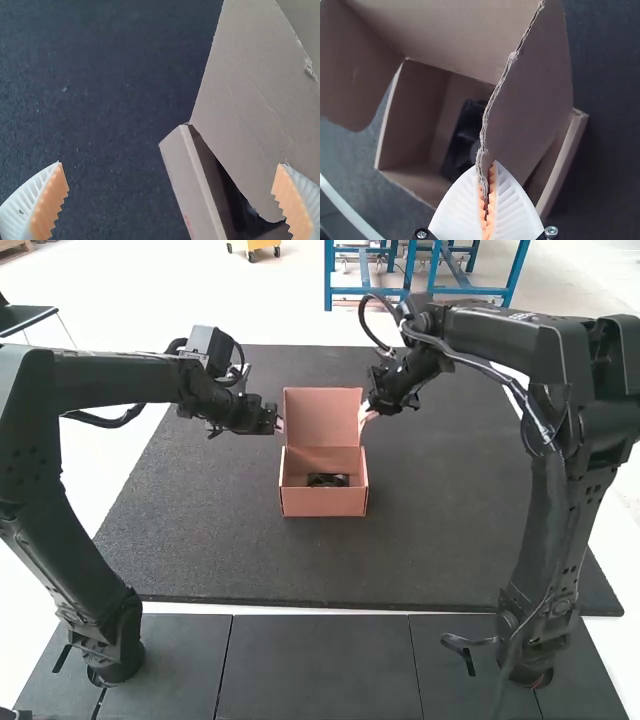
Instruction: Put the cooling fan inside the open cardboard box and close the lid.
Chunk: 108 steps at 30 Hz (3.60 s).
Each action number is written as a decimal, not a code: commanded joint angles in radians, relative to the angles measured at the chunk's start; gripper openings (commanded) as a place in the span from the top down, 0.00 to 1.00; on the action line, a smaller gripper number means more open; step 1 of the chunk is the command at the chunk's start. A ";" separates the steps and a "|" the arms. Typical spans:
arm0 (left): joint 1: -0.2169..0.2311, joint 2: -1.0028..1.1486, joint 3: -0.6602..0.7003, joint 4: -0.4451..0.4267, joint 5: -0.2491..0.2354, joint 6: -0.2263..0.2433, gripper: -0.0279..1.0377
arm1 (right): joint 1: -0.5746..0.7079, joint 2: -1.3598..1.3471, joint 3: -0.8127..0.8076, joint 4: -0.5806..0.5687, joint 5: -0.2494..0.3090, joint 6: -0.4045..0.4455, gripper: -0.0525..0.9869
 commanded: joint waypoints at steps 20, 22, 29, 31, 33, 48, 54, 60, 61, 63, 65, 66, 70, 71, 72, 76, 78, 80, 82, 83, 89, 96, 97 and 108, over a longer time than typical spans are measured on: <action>-0.008 -0.079 0.028 -0.018 0.013 -0.007 0.07 | 0.041 0.020 -0.034 -0.126 -0.002 -0.080 0.96; -0.008 -0.081 0.028 -0.021 0.015 -0.006 0.07 | 0.041 0.022 -0.034 -0.126 -0.001 -0.080 0.96; -0.008 -0.082 0.031 -0.041 0.033 0.002 0.07 | 0.041 0.020 -0.065 -0.130 0.007 -0.080 0.96; -0.008 -0.084 0.033 -0.061 0.047 0.016 0.07 | 0.040 0.020 -0.073 -0.130 0.016 -0.080 0.96; -0.008 -0.084 0.033 -0.087 0.059 0.033 0.07 | 0.041 0.020 -0.085 -0.130 0.024 -0.080 0.96; -0.008 -0.102 0.025 -0.171 0.067 0.071 0.07 | 0.048 0.029 -0.122 -0.130 0.055 -0.090 0.96; -0.002 -0.102 0.023 -0.212 0.062 0.085 0.07 | 0.048 0.031 -0.138 -0.130 0.085 -0.093 0.96; -0.002 -0.107 0.027 -0.219 0.061 0.082 0.07 | 0.041 0.031 -0.134 -0.126 0.104 -0.100 0.50; 0.000 -0.107 0.025 -0.219 0.059 0.082 0.07 | 0.040 0.031 -0.129 -0.126 0.105 -0.099 0.38; 0.000 -0.107 0.023 -0.223 0.047 0.083 0.07 | 0.038 0.032 -0.125 -0.129 0.104 -0.094 0.15; 0.003 -0.107 0.027 -0.225 0.011 0.083 0.07 | 0.034 0.032 -0.117 -0.132 0.102 -0.093 0.07; 0.004 -0.107 0.027 -0.225 -0.005 0.083 0.07 | 0.031 0.032 -0.108 -0.139 0.098 -0.091 0.07; 0.029 -0.107 0.028 -0.211 -0.064 0.082 0.07 | 0.018 0.026 -0.046 -0.215 0.058 -0.105 0.07; 0.037 -0.107 0.027 -0.202 -0.070 0.080 0.07 | 0.018 0.025 -0.028 -0.238 0.047 -0.113 0.07; 0.044 -0.107 0.028 -0.191 -0.074 0.077 0.07 | 0.018 0.020 -0.010 -0.265 0.039 -0.117 0.07; 0.050 -0.105 0.034 -0.143 -0.094 0.071 0.07 | 0.018 -0.021 0.035 -0.342 0.016 -0.149 0.07; 0.049 -0.102 0.042 -0.122 -0.105 0.053 0.07 | 0.020 -0.058 0.035 -0.347 0.013 -0.176 0.07; 0.049 -0.101 0.051 -0.096 -0.105 0.043 0.07 | 0.021 -0.101 0.035 -0.345 0.012 -0.196 0.07; 0.047 -0.096 0.063 -0.070 -0.107 0.030 0.07 | 0.021 -0.143 0.038 -0.342 0.012 -0.212 0.07; 0.047 -0.092 0.069 -0.061 -0.107 0.027 0.07 | 0.018 -0.166 0.035 -0.340 0.013 -0.228 0.07; 0.038 -0.058 0.117 -0.022 -0.113 -0.004 0.07 | 0.018 -0.317 -0.062 -0.178 0.078 -0.240 0.07; 0.007 -0.015 0.125 -0.021 -0.104 -0.009 0.07 | 0.025 -0.465 -0.250 0.002 0.136 -0.179 0.07; -0.002 -0.009 0.125 -0.019 -0.097 -0.010 0.07 | 0.025 -0.488 -0.278 0.029 0.141 -0.166 0.07; -0.060 0.027 0.128 0.007 -0.076 -0.010 0.07 | 0.026 -0.610 -0.438 0.141 0.161 -0.082 0.07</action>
